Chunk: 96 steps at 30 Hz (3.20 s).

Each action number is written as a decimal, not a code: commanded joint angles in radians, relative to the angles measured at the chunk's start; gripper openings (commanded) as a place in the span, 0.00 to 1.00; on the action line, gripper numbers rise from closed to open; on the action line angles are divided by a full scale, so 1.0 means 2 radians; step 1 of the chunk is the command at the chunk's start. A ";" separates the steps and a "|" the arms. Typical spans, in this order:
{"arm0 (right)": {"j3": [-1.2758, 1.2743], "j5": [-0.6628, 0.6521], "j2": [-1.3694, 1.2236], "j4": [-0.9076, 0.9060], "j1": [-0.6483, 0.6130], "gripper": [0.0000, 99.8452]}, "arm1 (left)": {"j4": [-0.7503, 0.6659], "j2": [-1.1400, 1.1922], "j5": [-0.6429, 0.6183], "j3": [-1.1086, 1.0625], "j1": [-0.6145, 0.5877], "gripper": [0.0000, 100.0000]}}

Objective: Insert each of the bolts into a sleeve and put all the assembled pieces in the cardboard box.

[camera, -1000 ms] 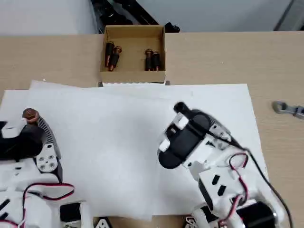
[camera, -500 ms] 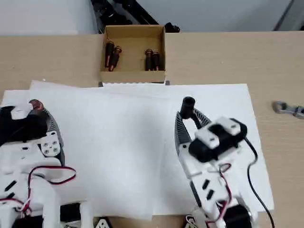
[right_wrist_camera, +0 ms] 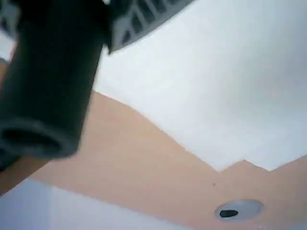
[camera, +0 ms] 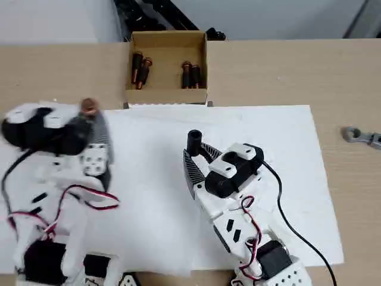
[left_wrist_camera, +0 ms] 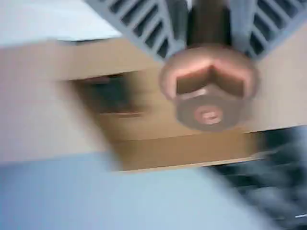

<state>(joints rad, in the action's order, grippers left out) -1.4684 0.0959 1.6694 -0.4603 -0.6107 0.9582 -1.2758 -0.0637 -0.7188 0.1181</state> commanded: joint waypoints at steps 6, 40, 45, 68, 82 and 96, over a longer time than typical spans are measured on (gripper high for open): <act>0.005 0.002 0.001 0.010 -0.005 0.00 | -0.018 0.074 -0.023 0.079 0.147 0.01; -0.018 -0.038 0.002 0.015 -0.046 0.00 | -0.059 0.127 -0.048 0.065 0.219 0.01; -0.016 -0.038 0.002 0.015 -0.046 0.00 | -0.092 0.127 -0.048 0.025 0.203 0.01; -0.015 -0.038 0.002 0.015 -0.046 0.00 | -0.097 0.127 -0.102 0.012 0.161 0.01; -0.015 -0.038 0.002 0.015 -0.046 0.00 | -0.096 0.127 -0.120 0.013 0.191 0.01; -0.015 -0.038 0.002 0.015 -0.046 0.00 | -0.092 0.128 -0.117 -0.018 0.189 0.01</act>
<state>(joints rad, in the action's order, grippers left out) -1.5175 0.0284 1.6694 -0.4588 -0.6951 0.7956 -1.0211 -0.2969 -0.7541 0.4956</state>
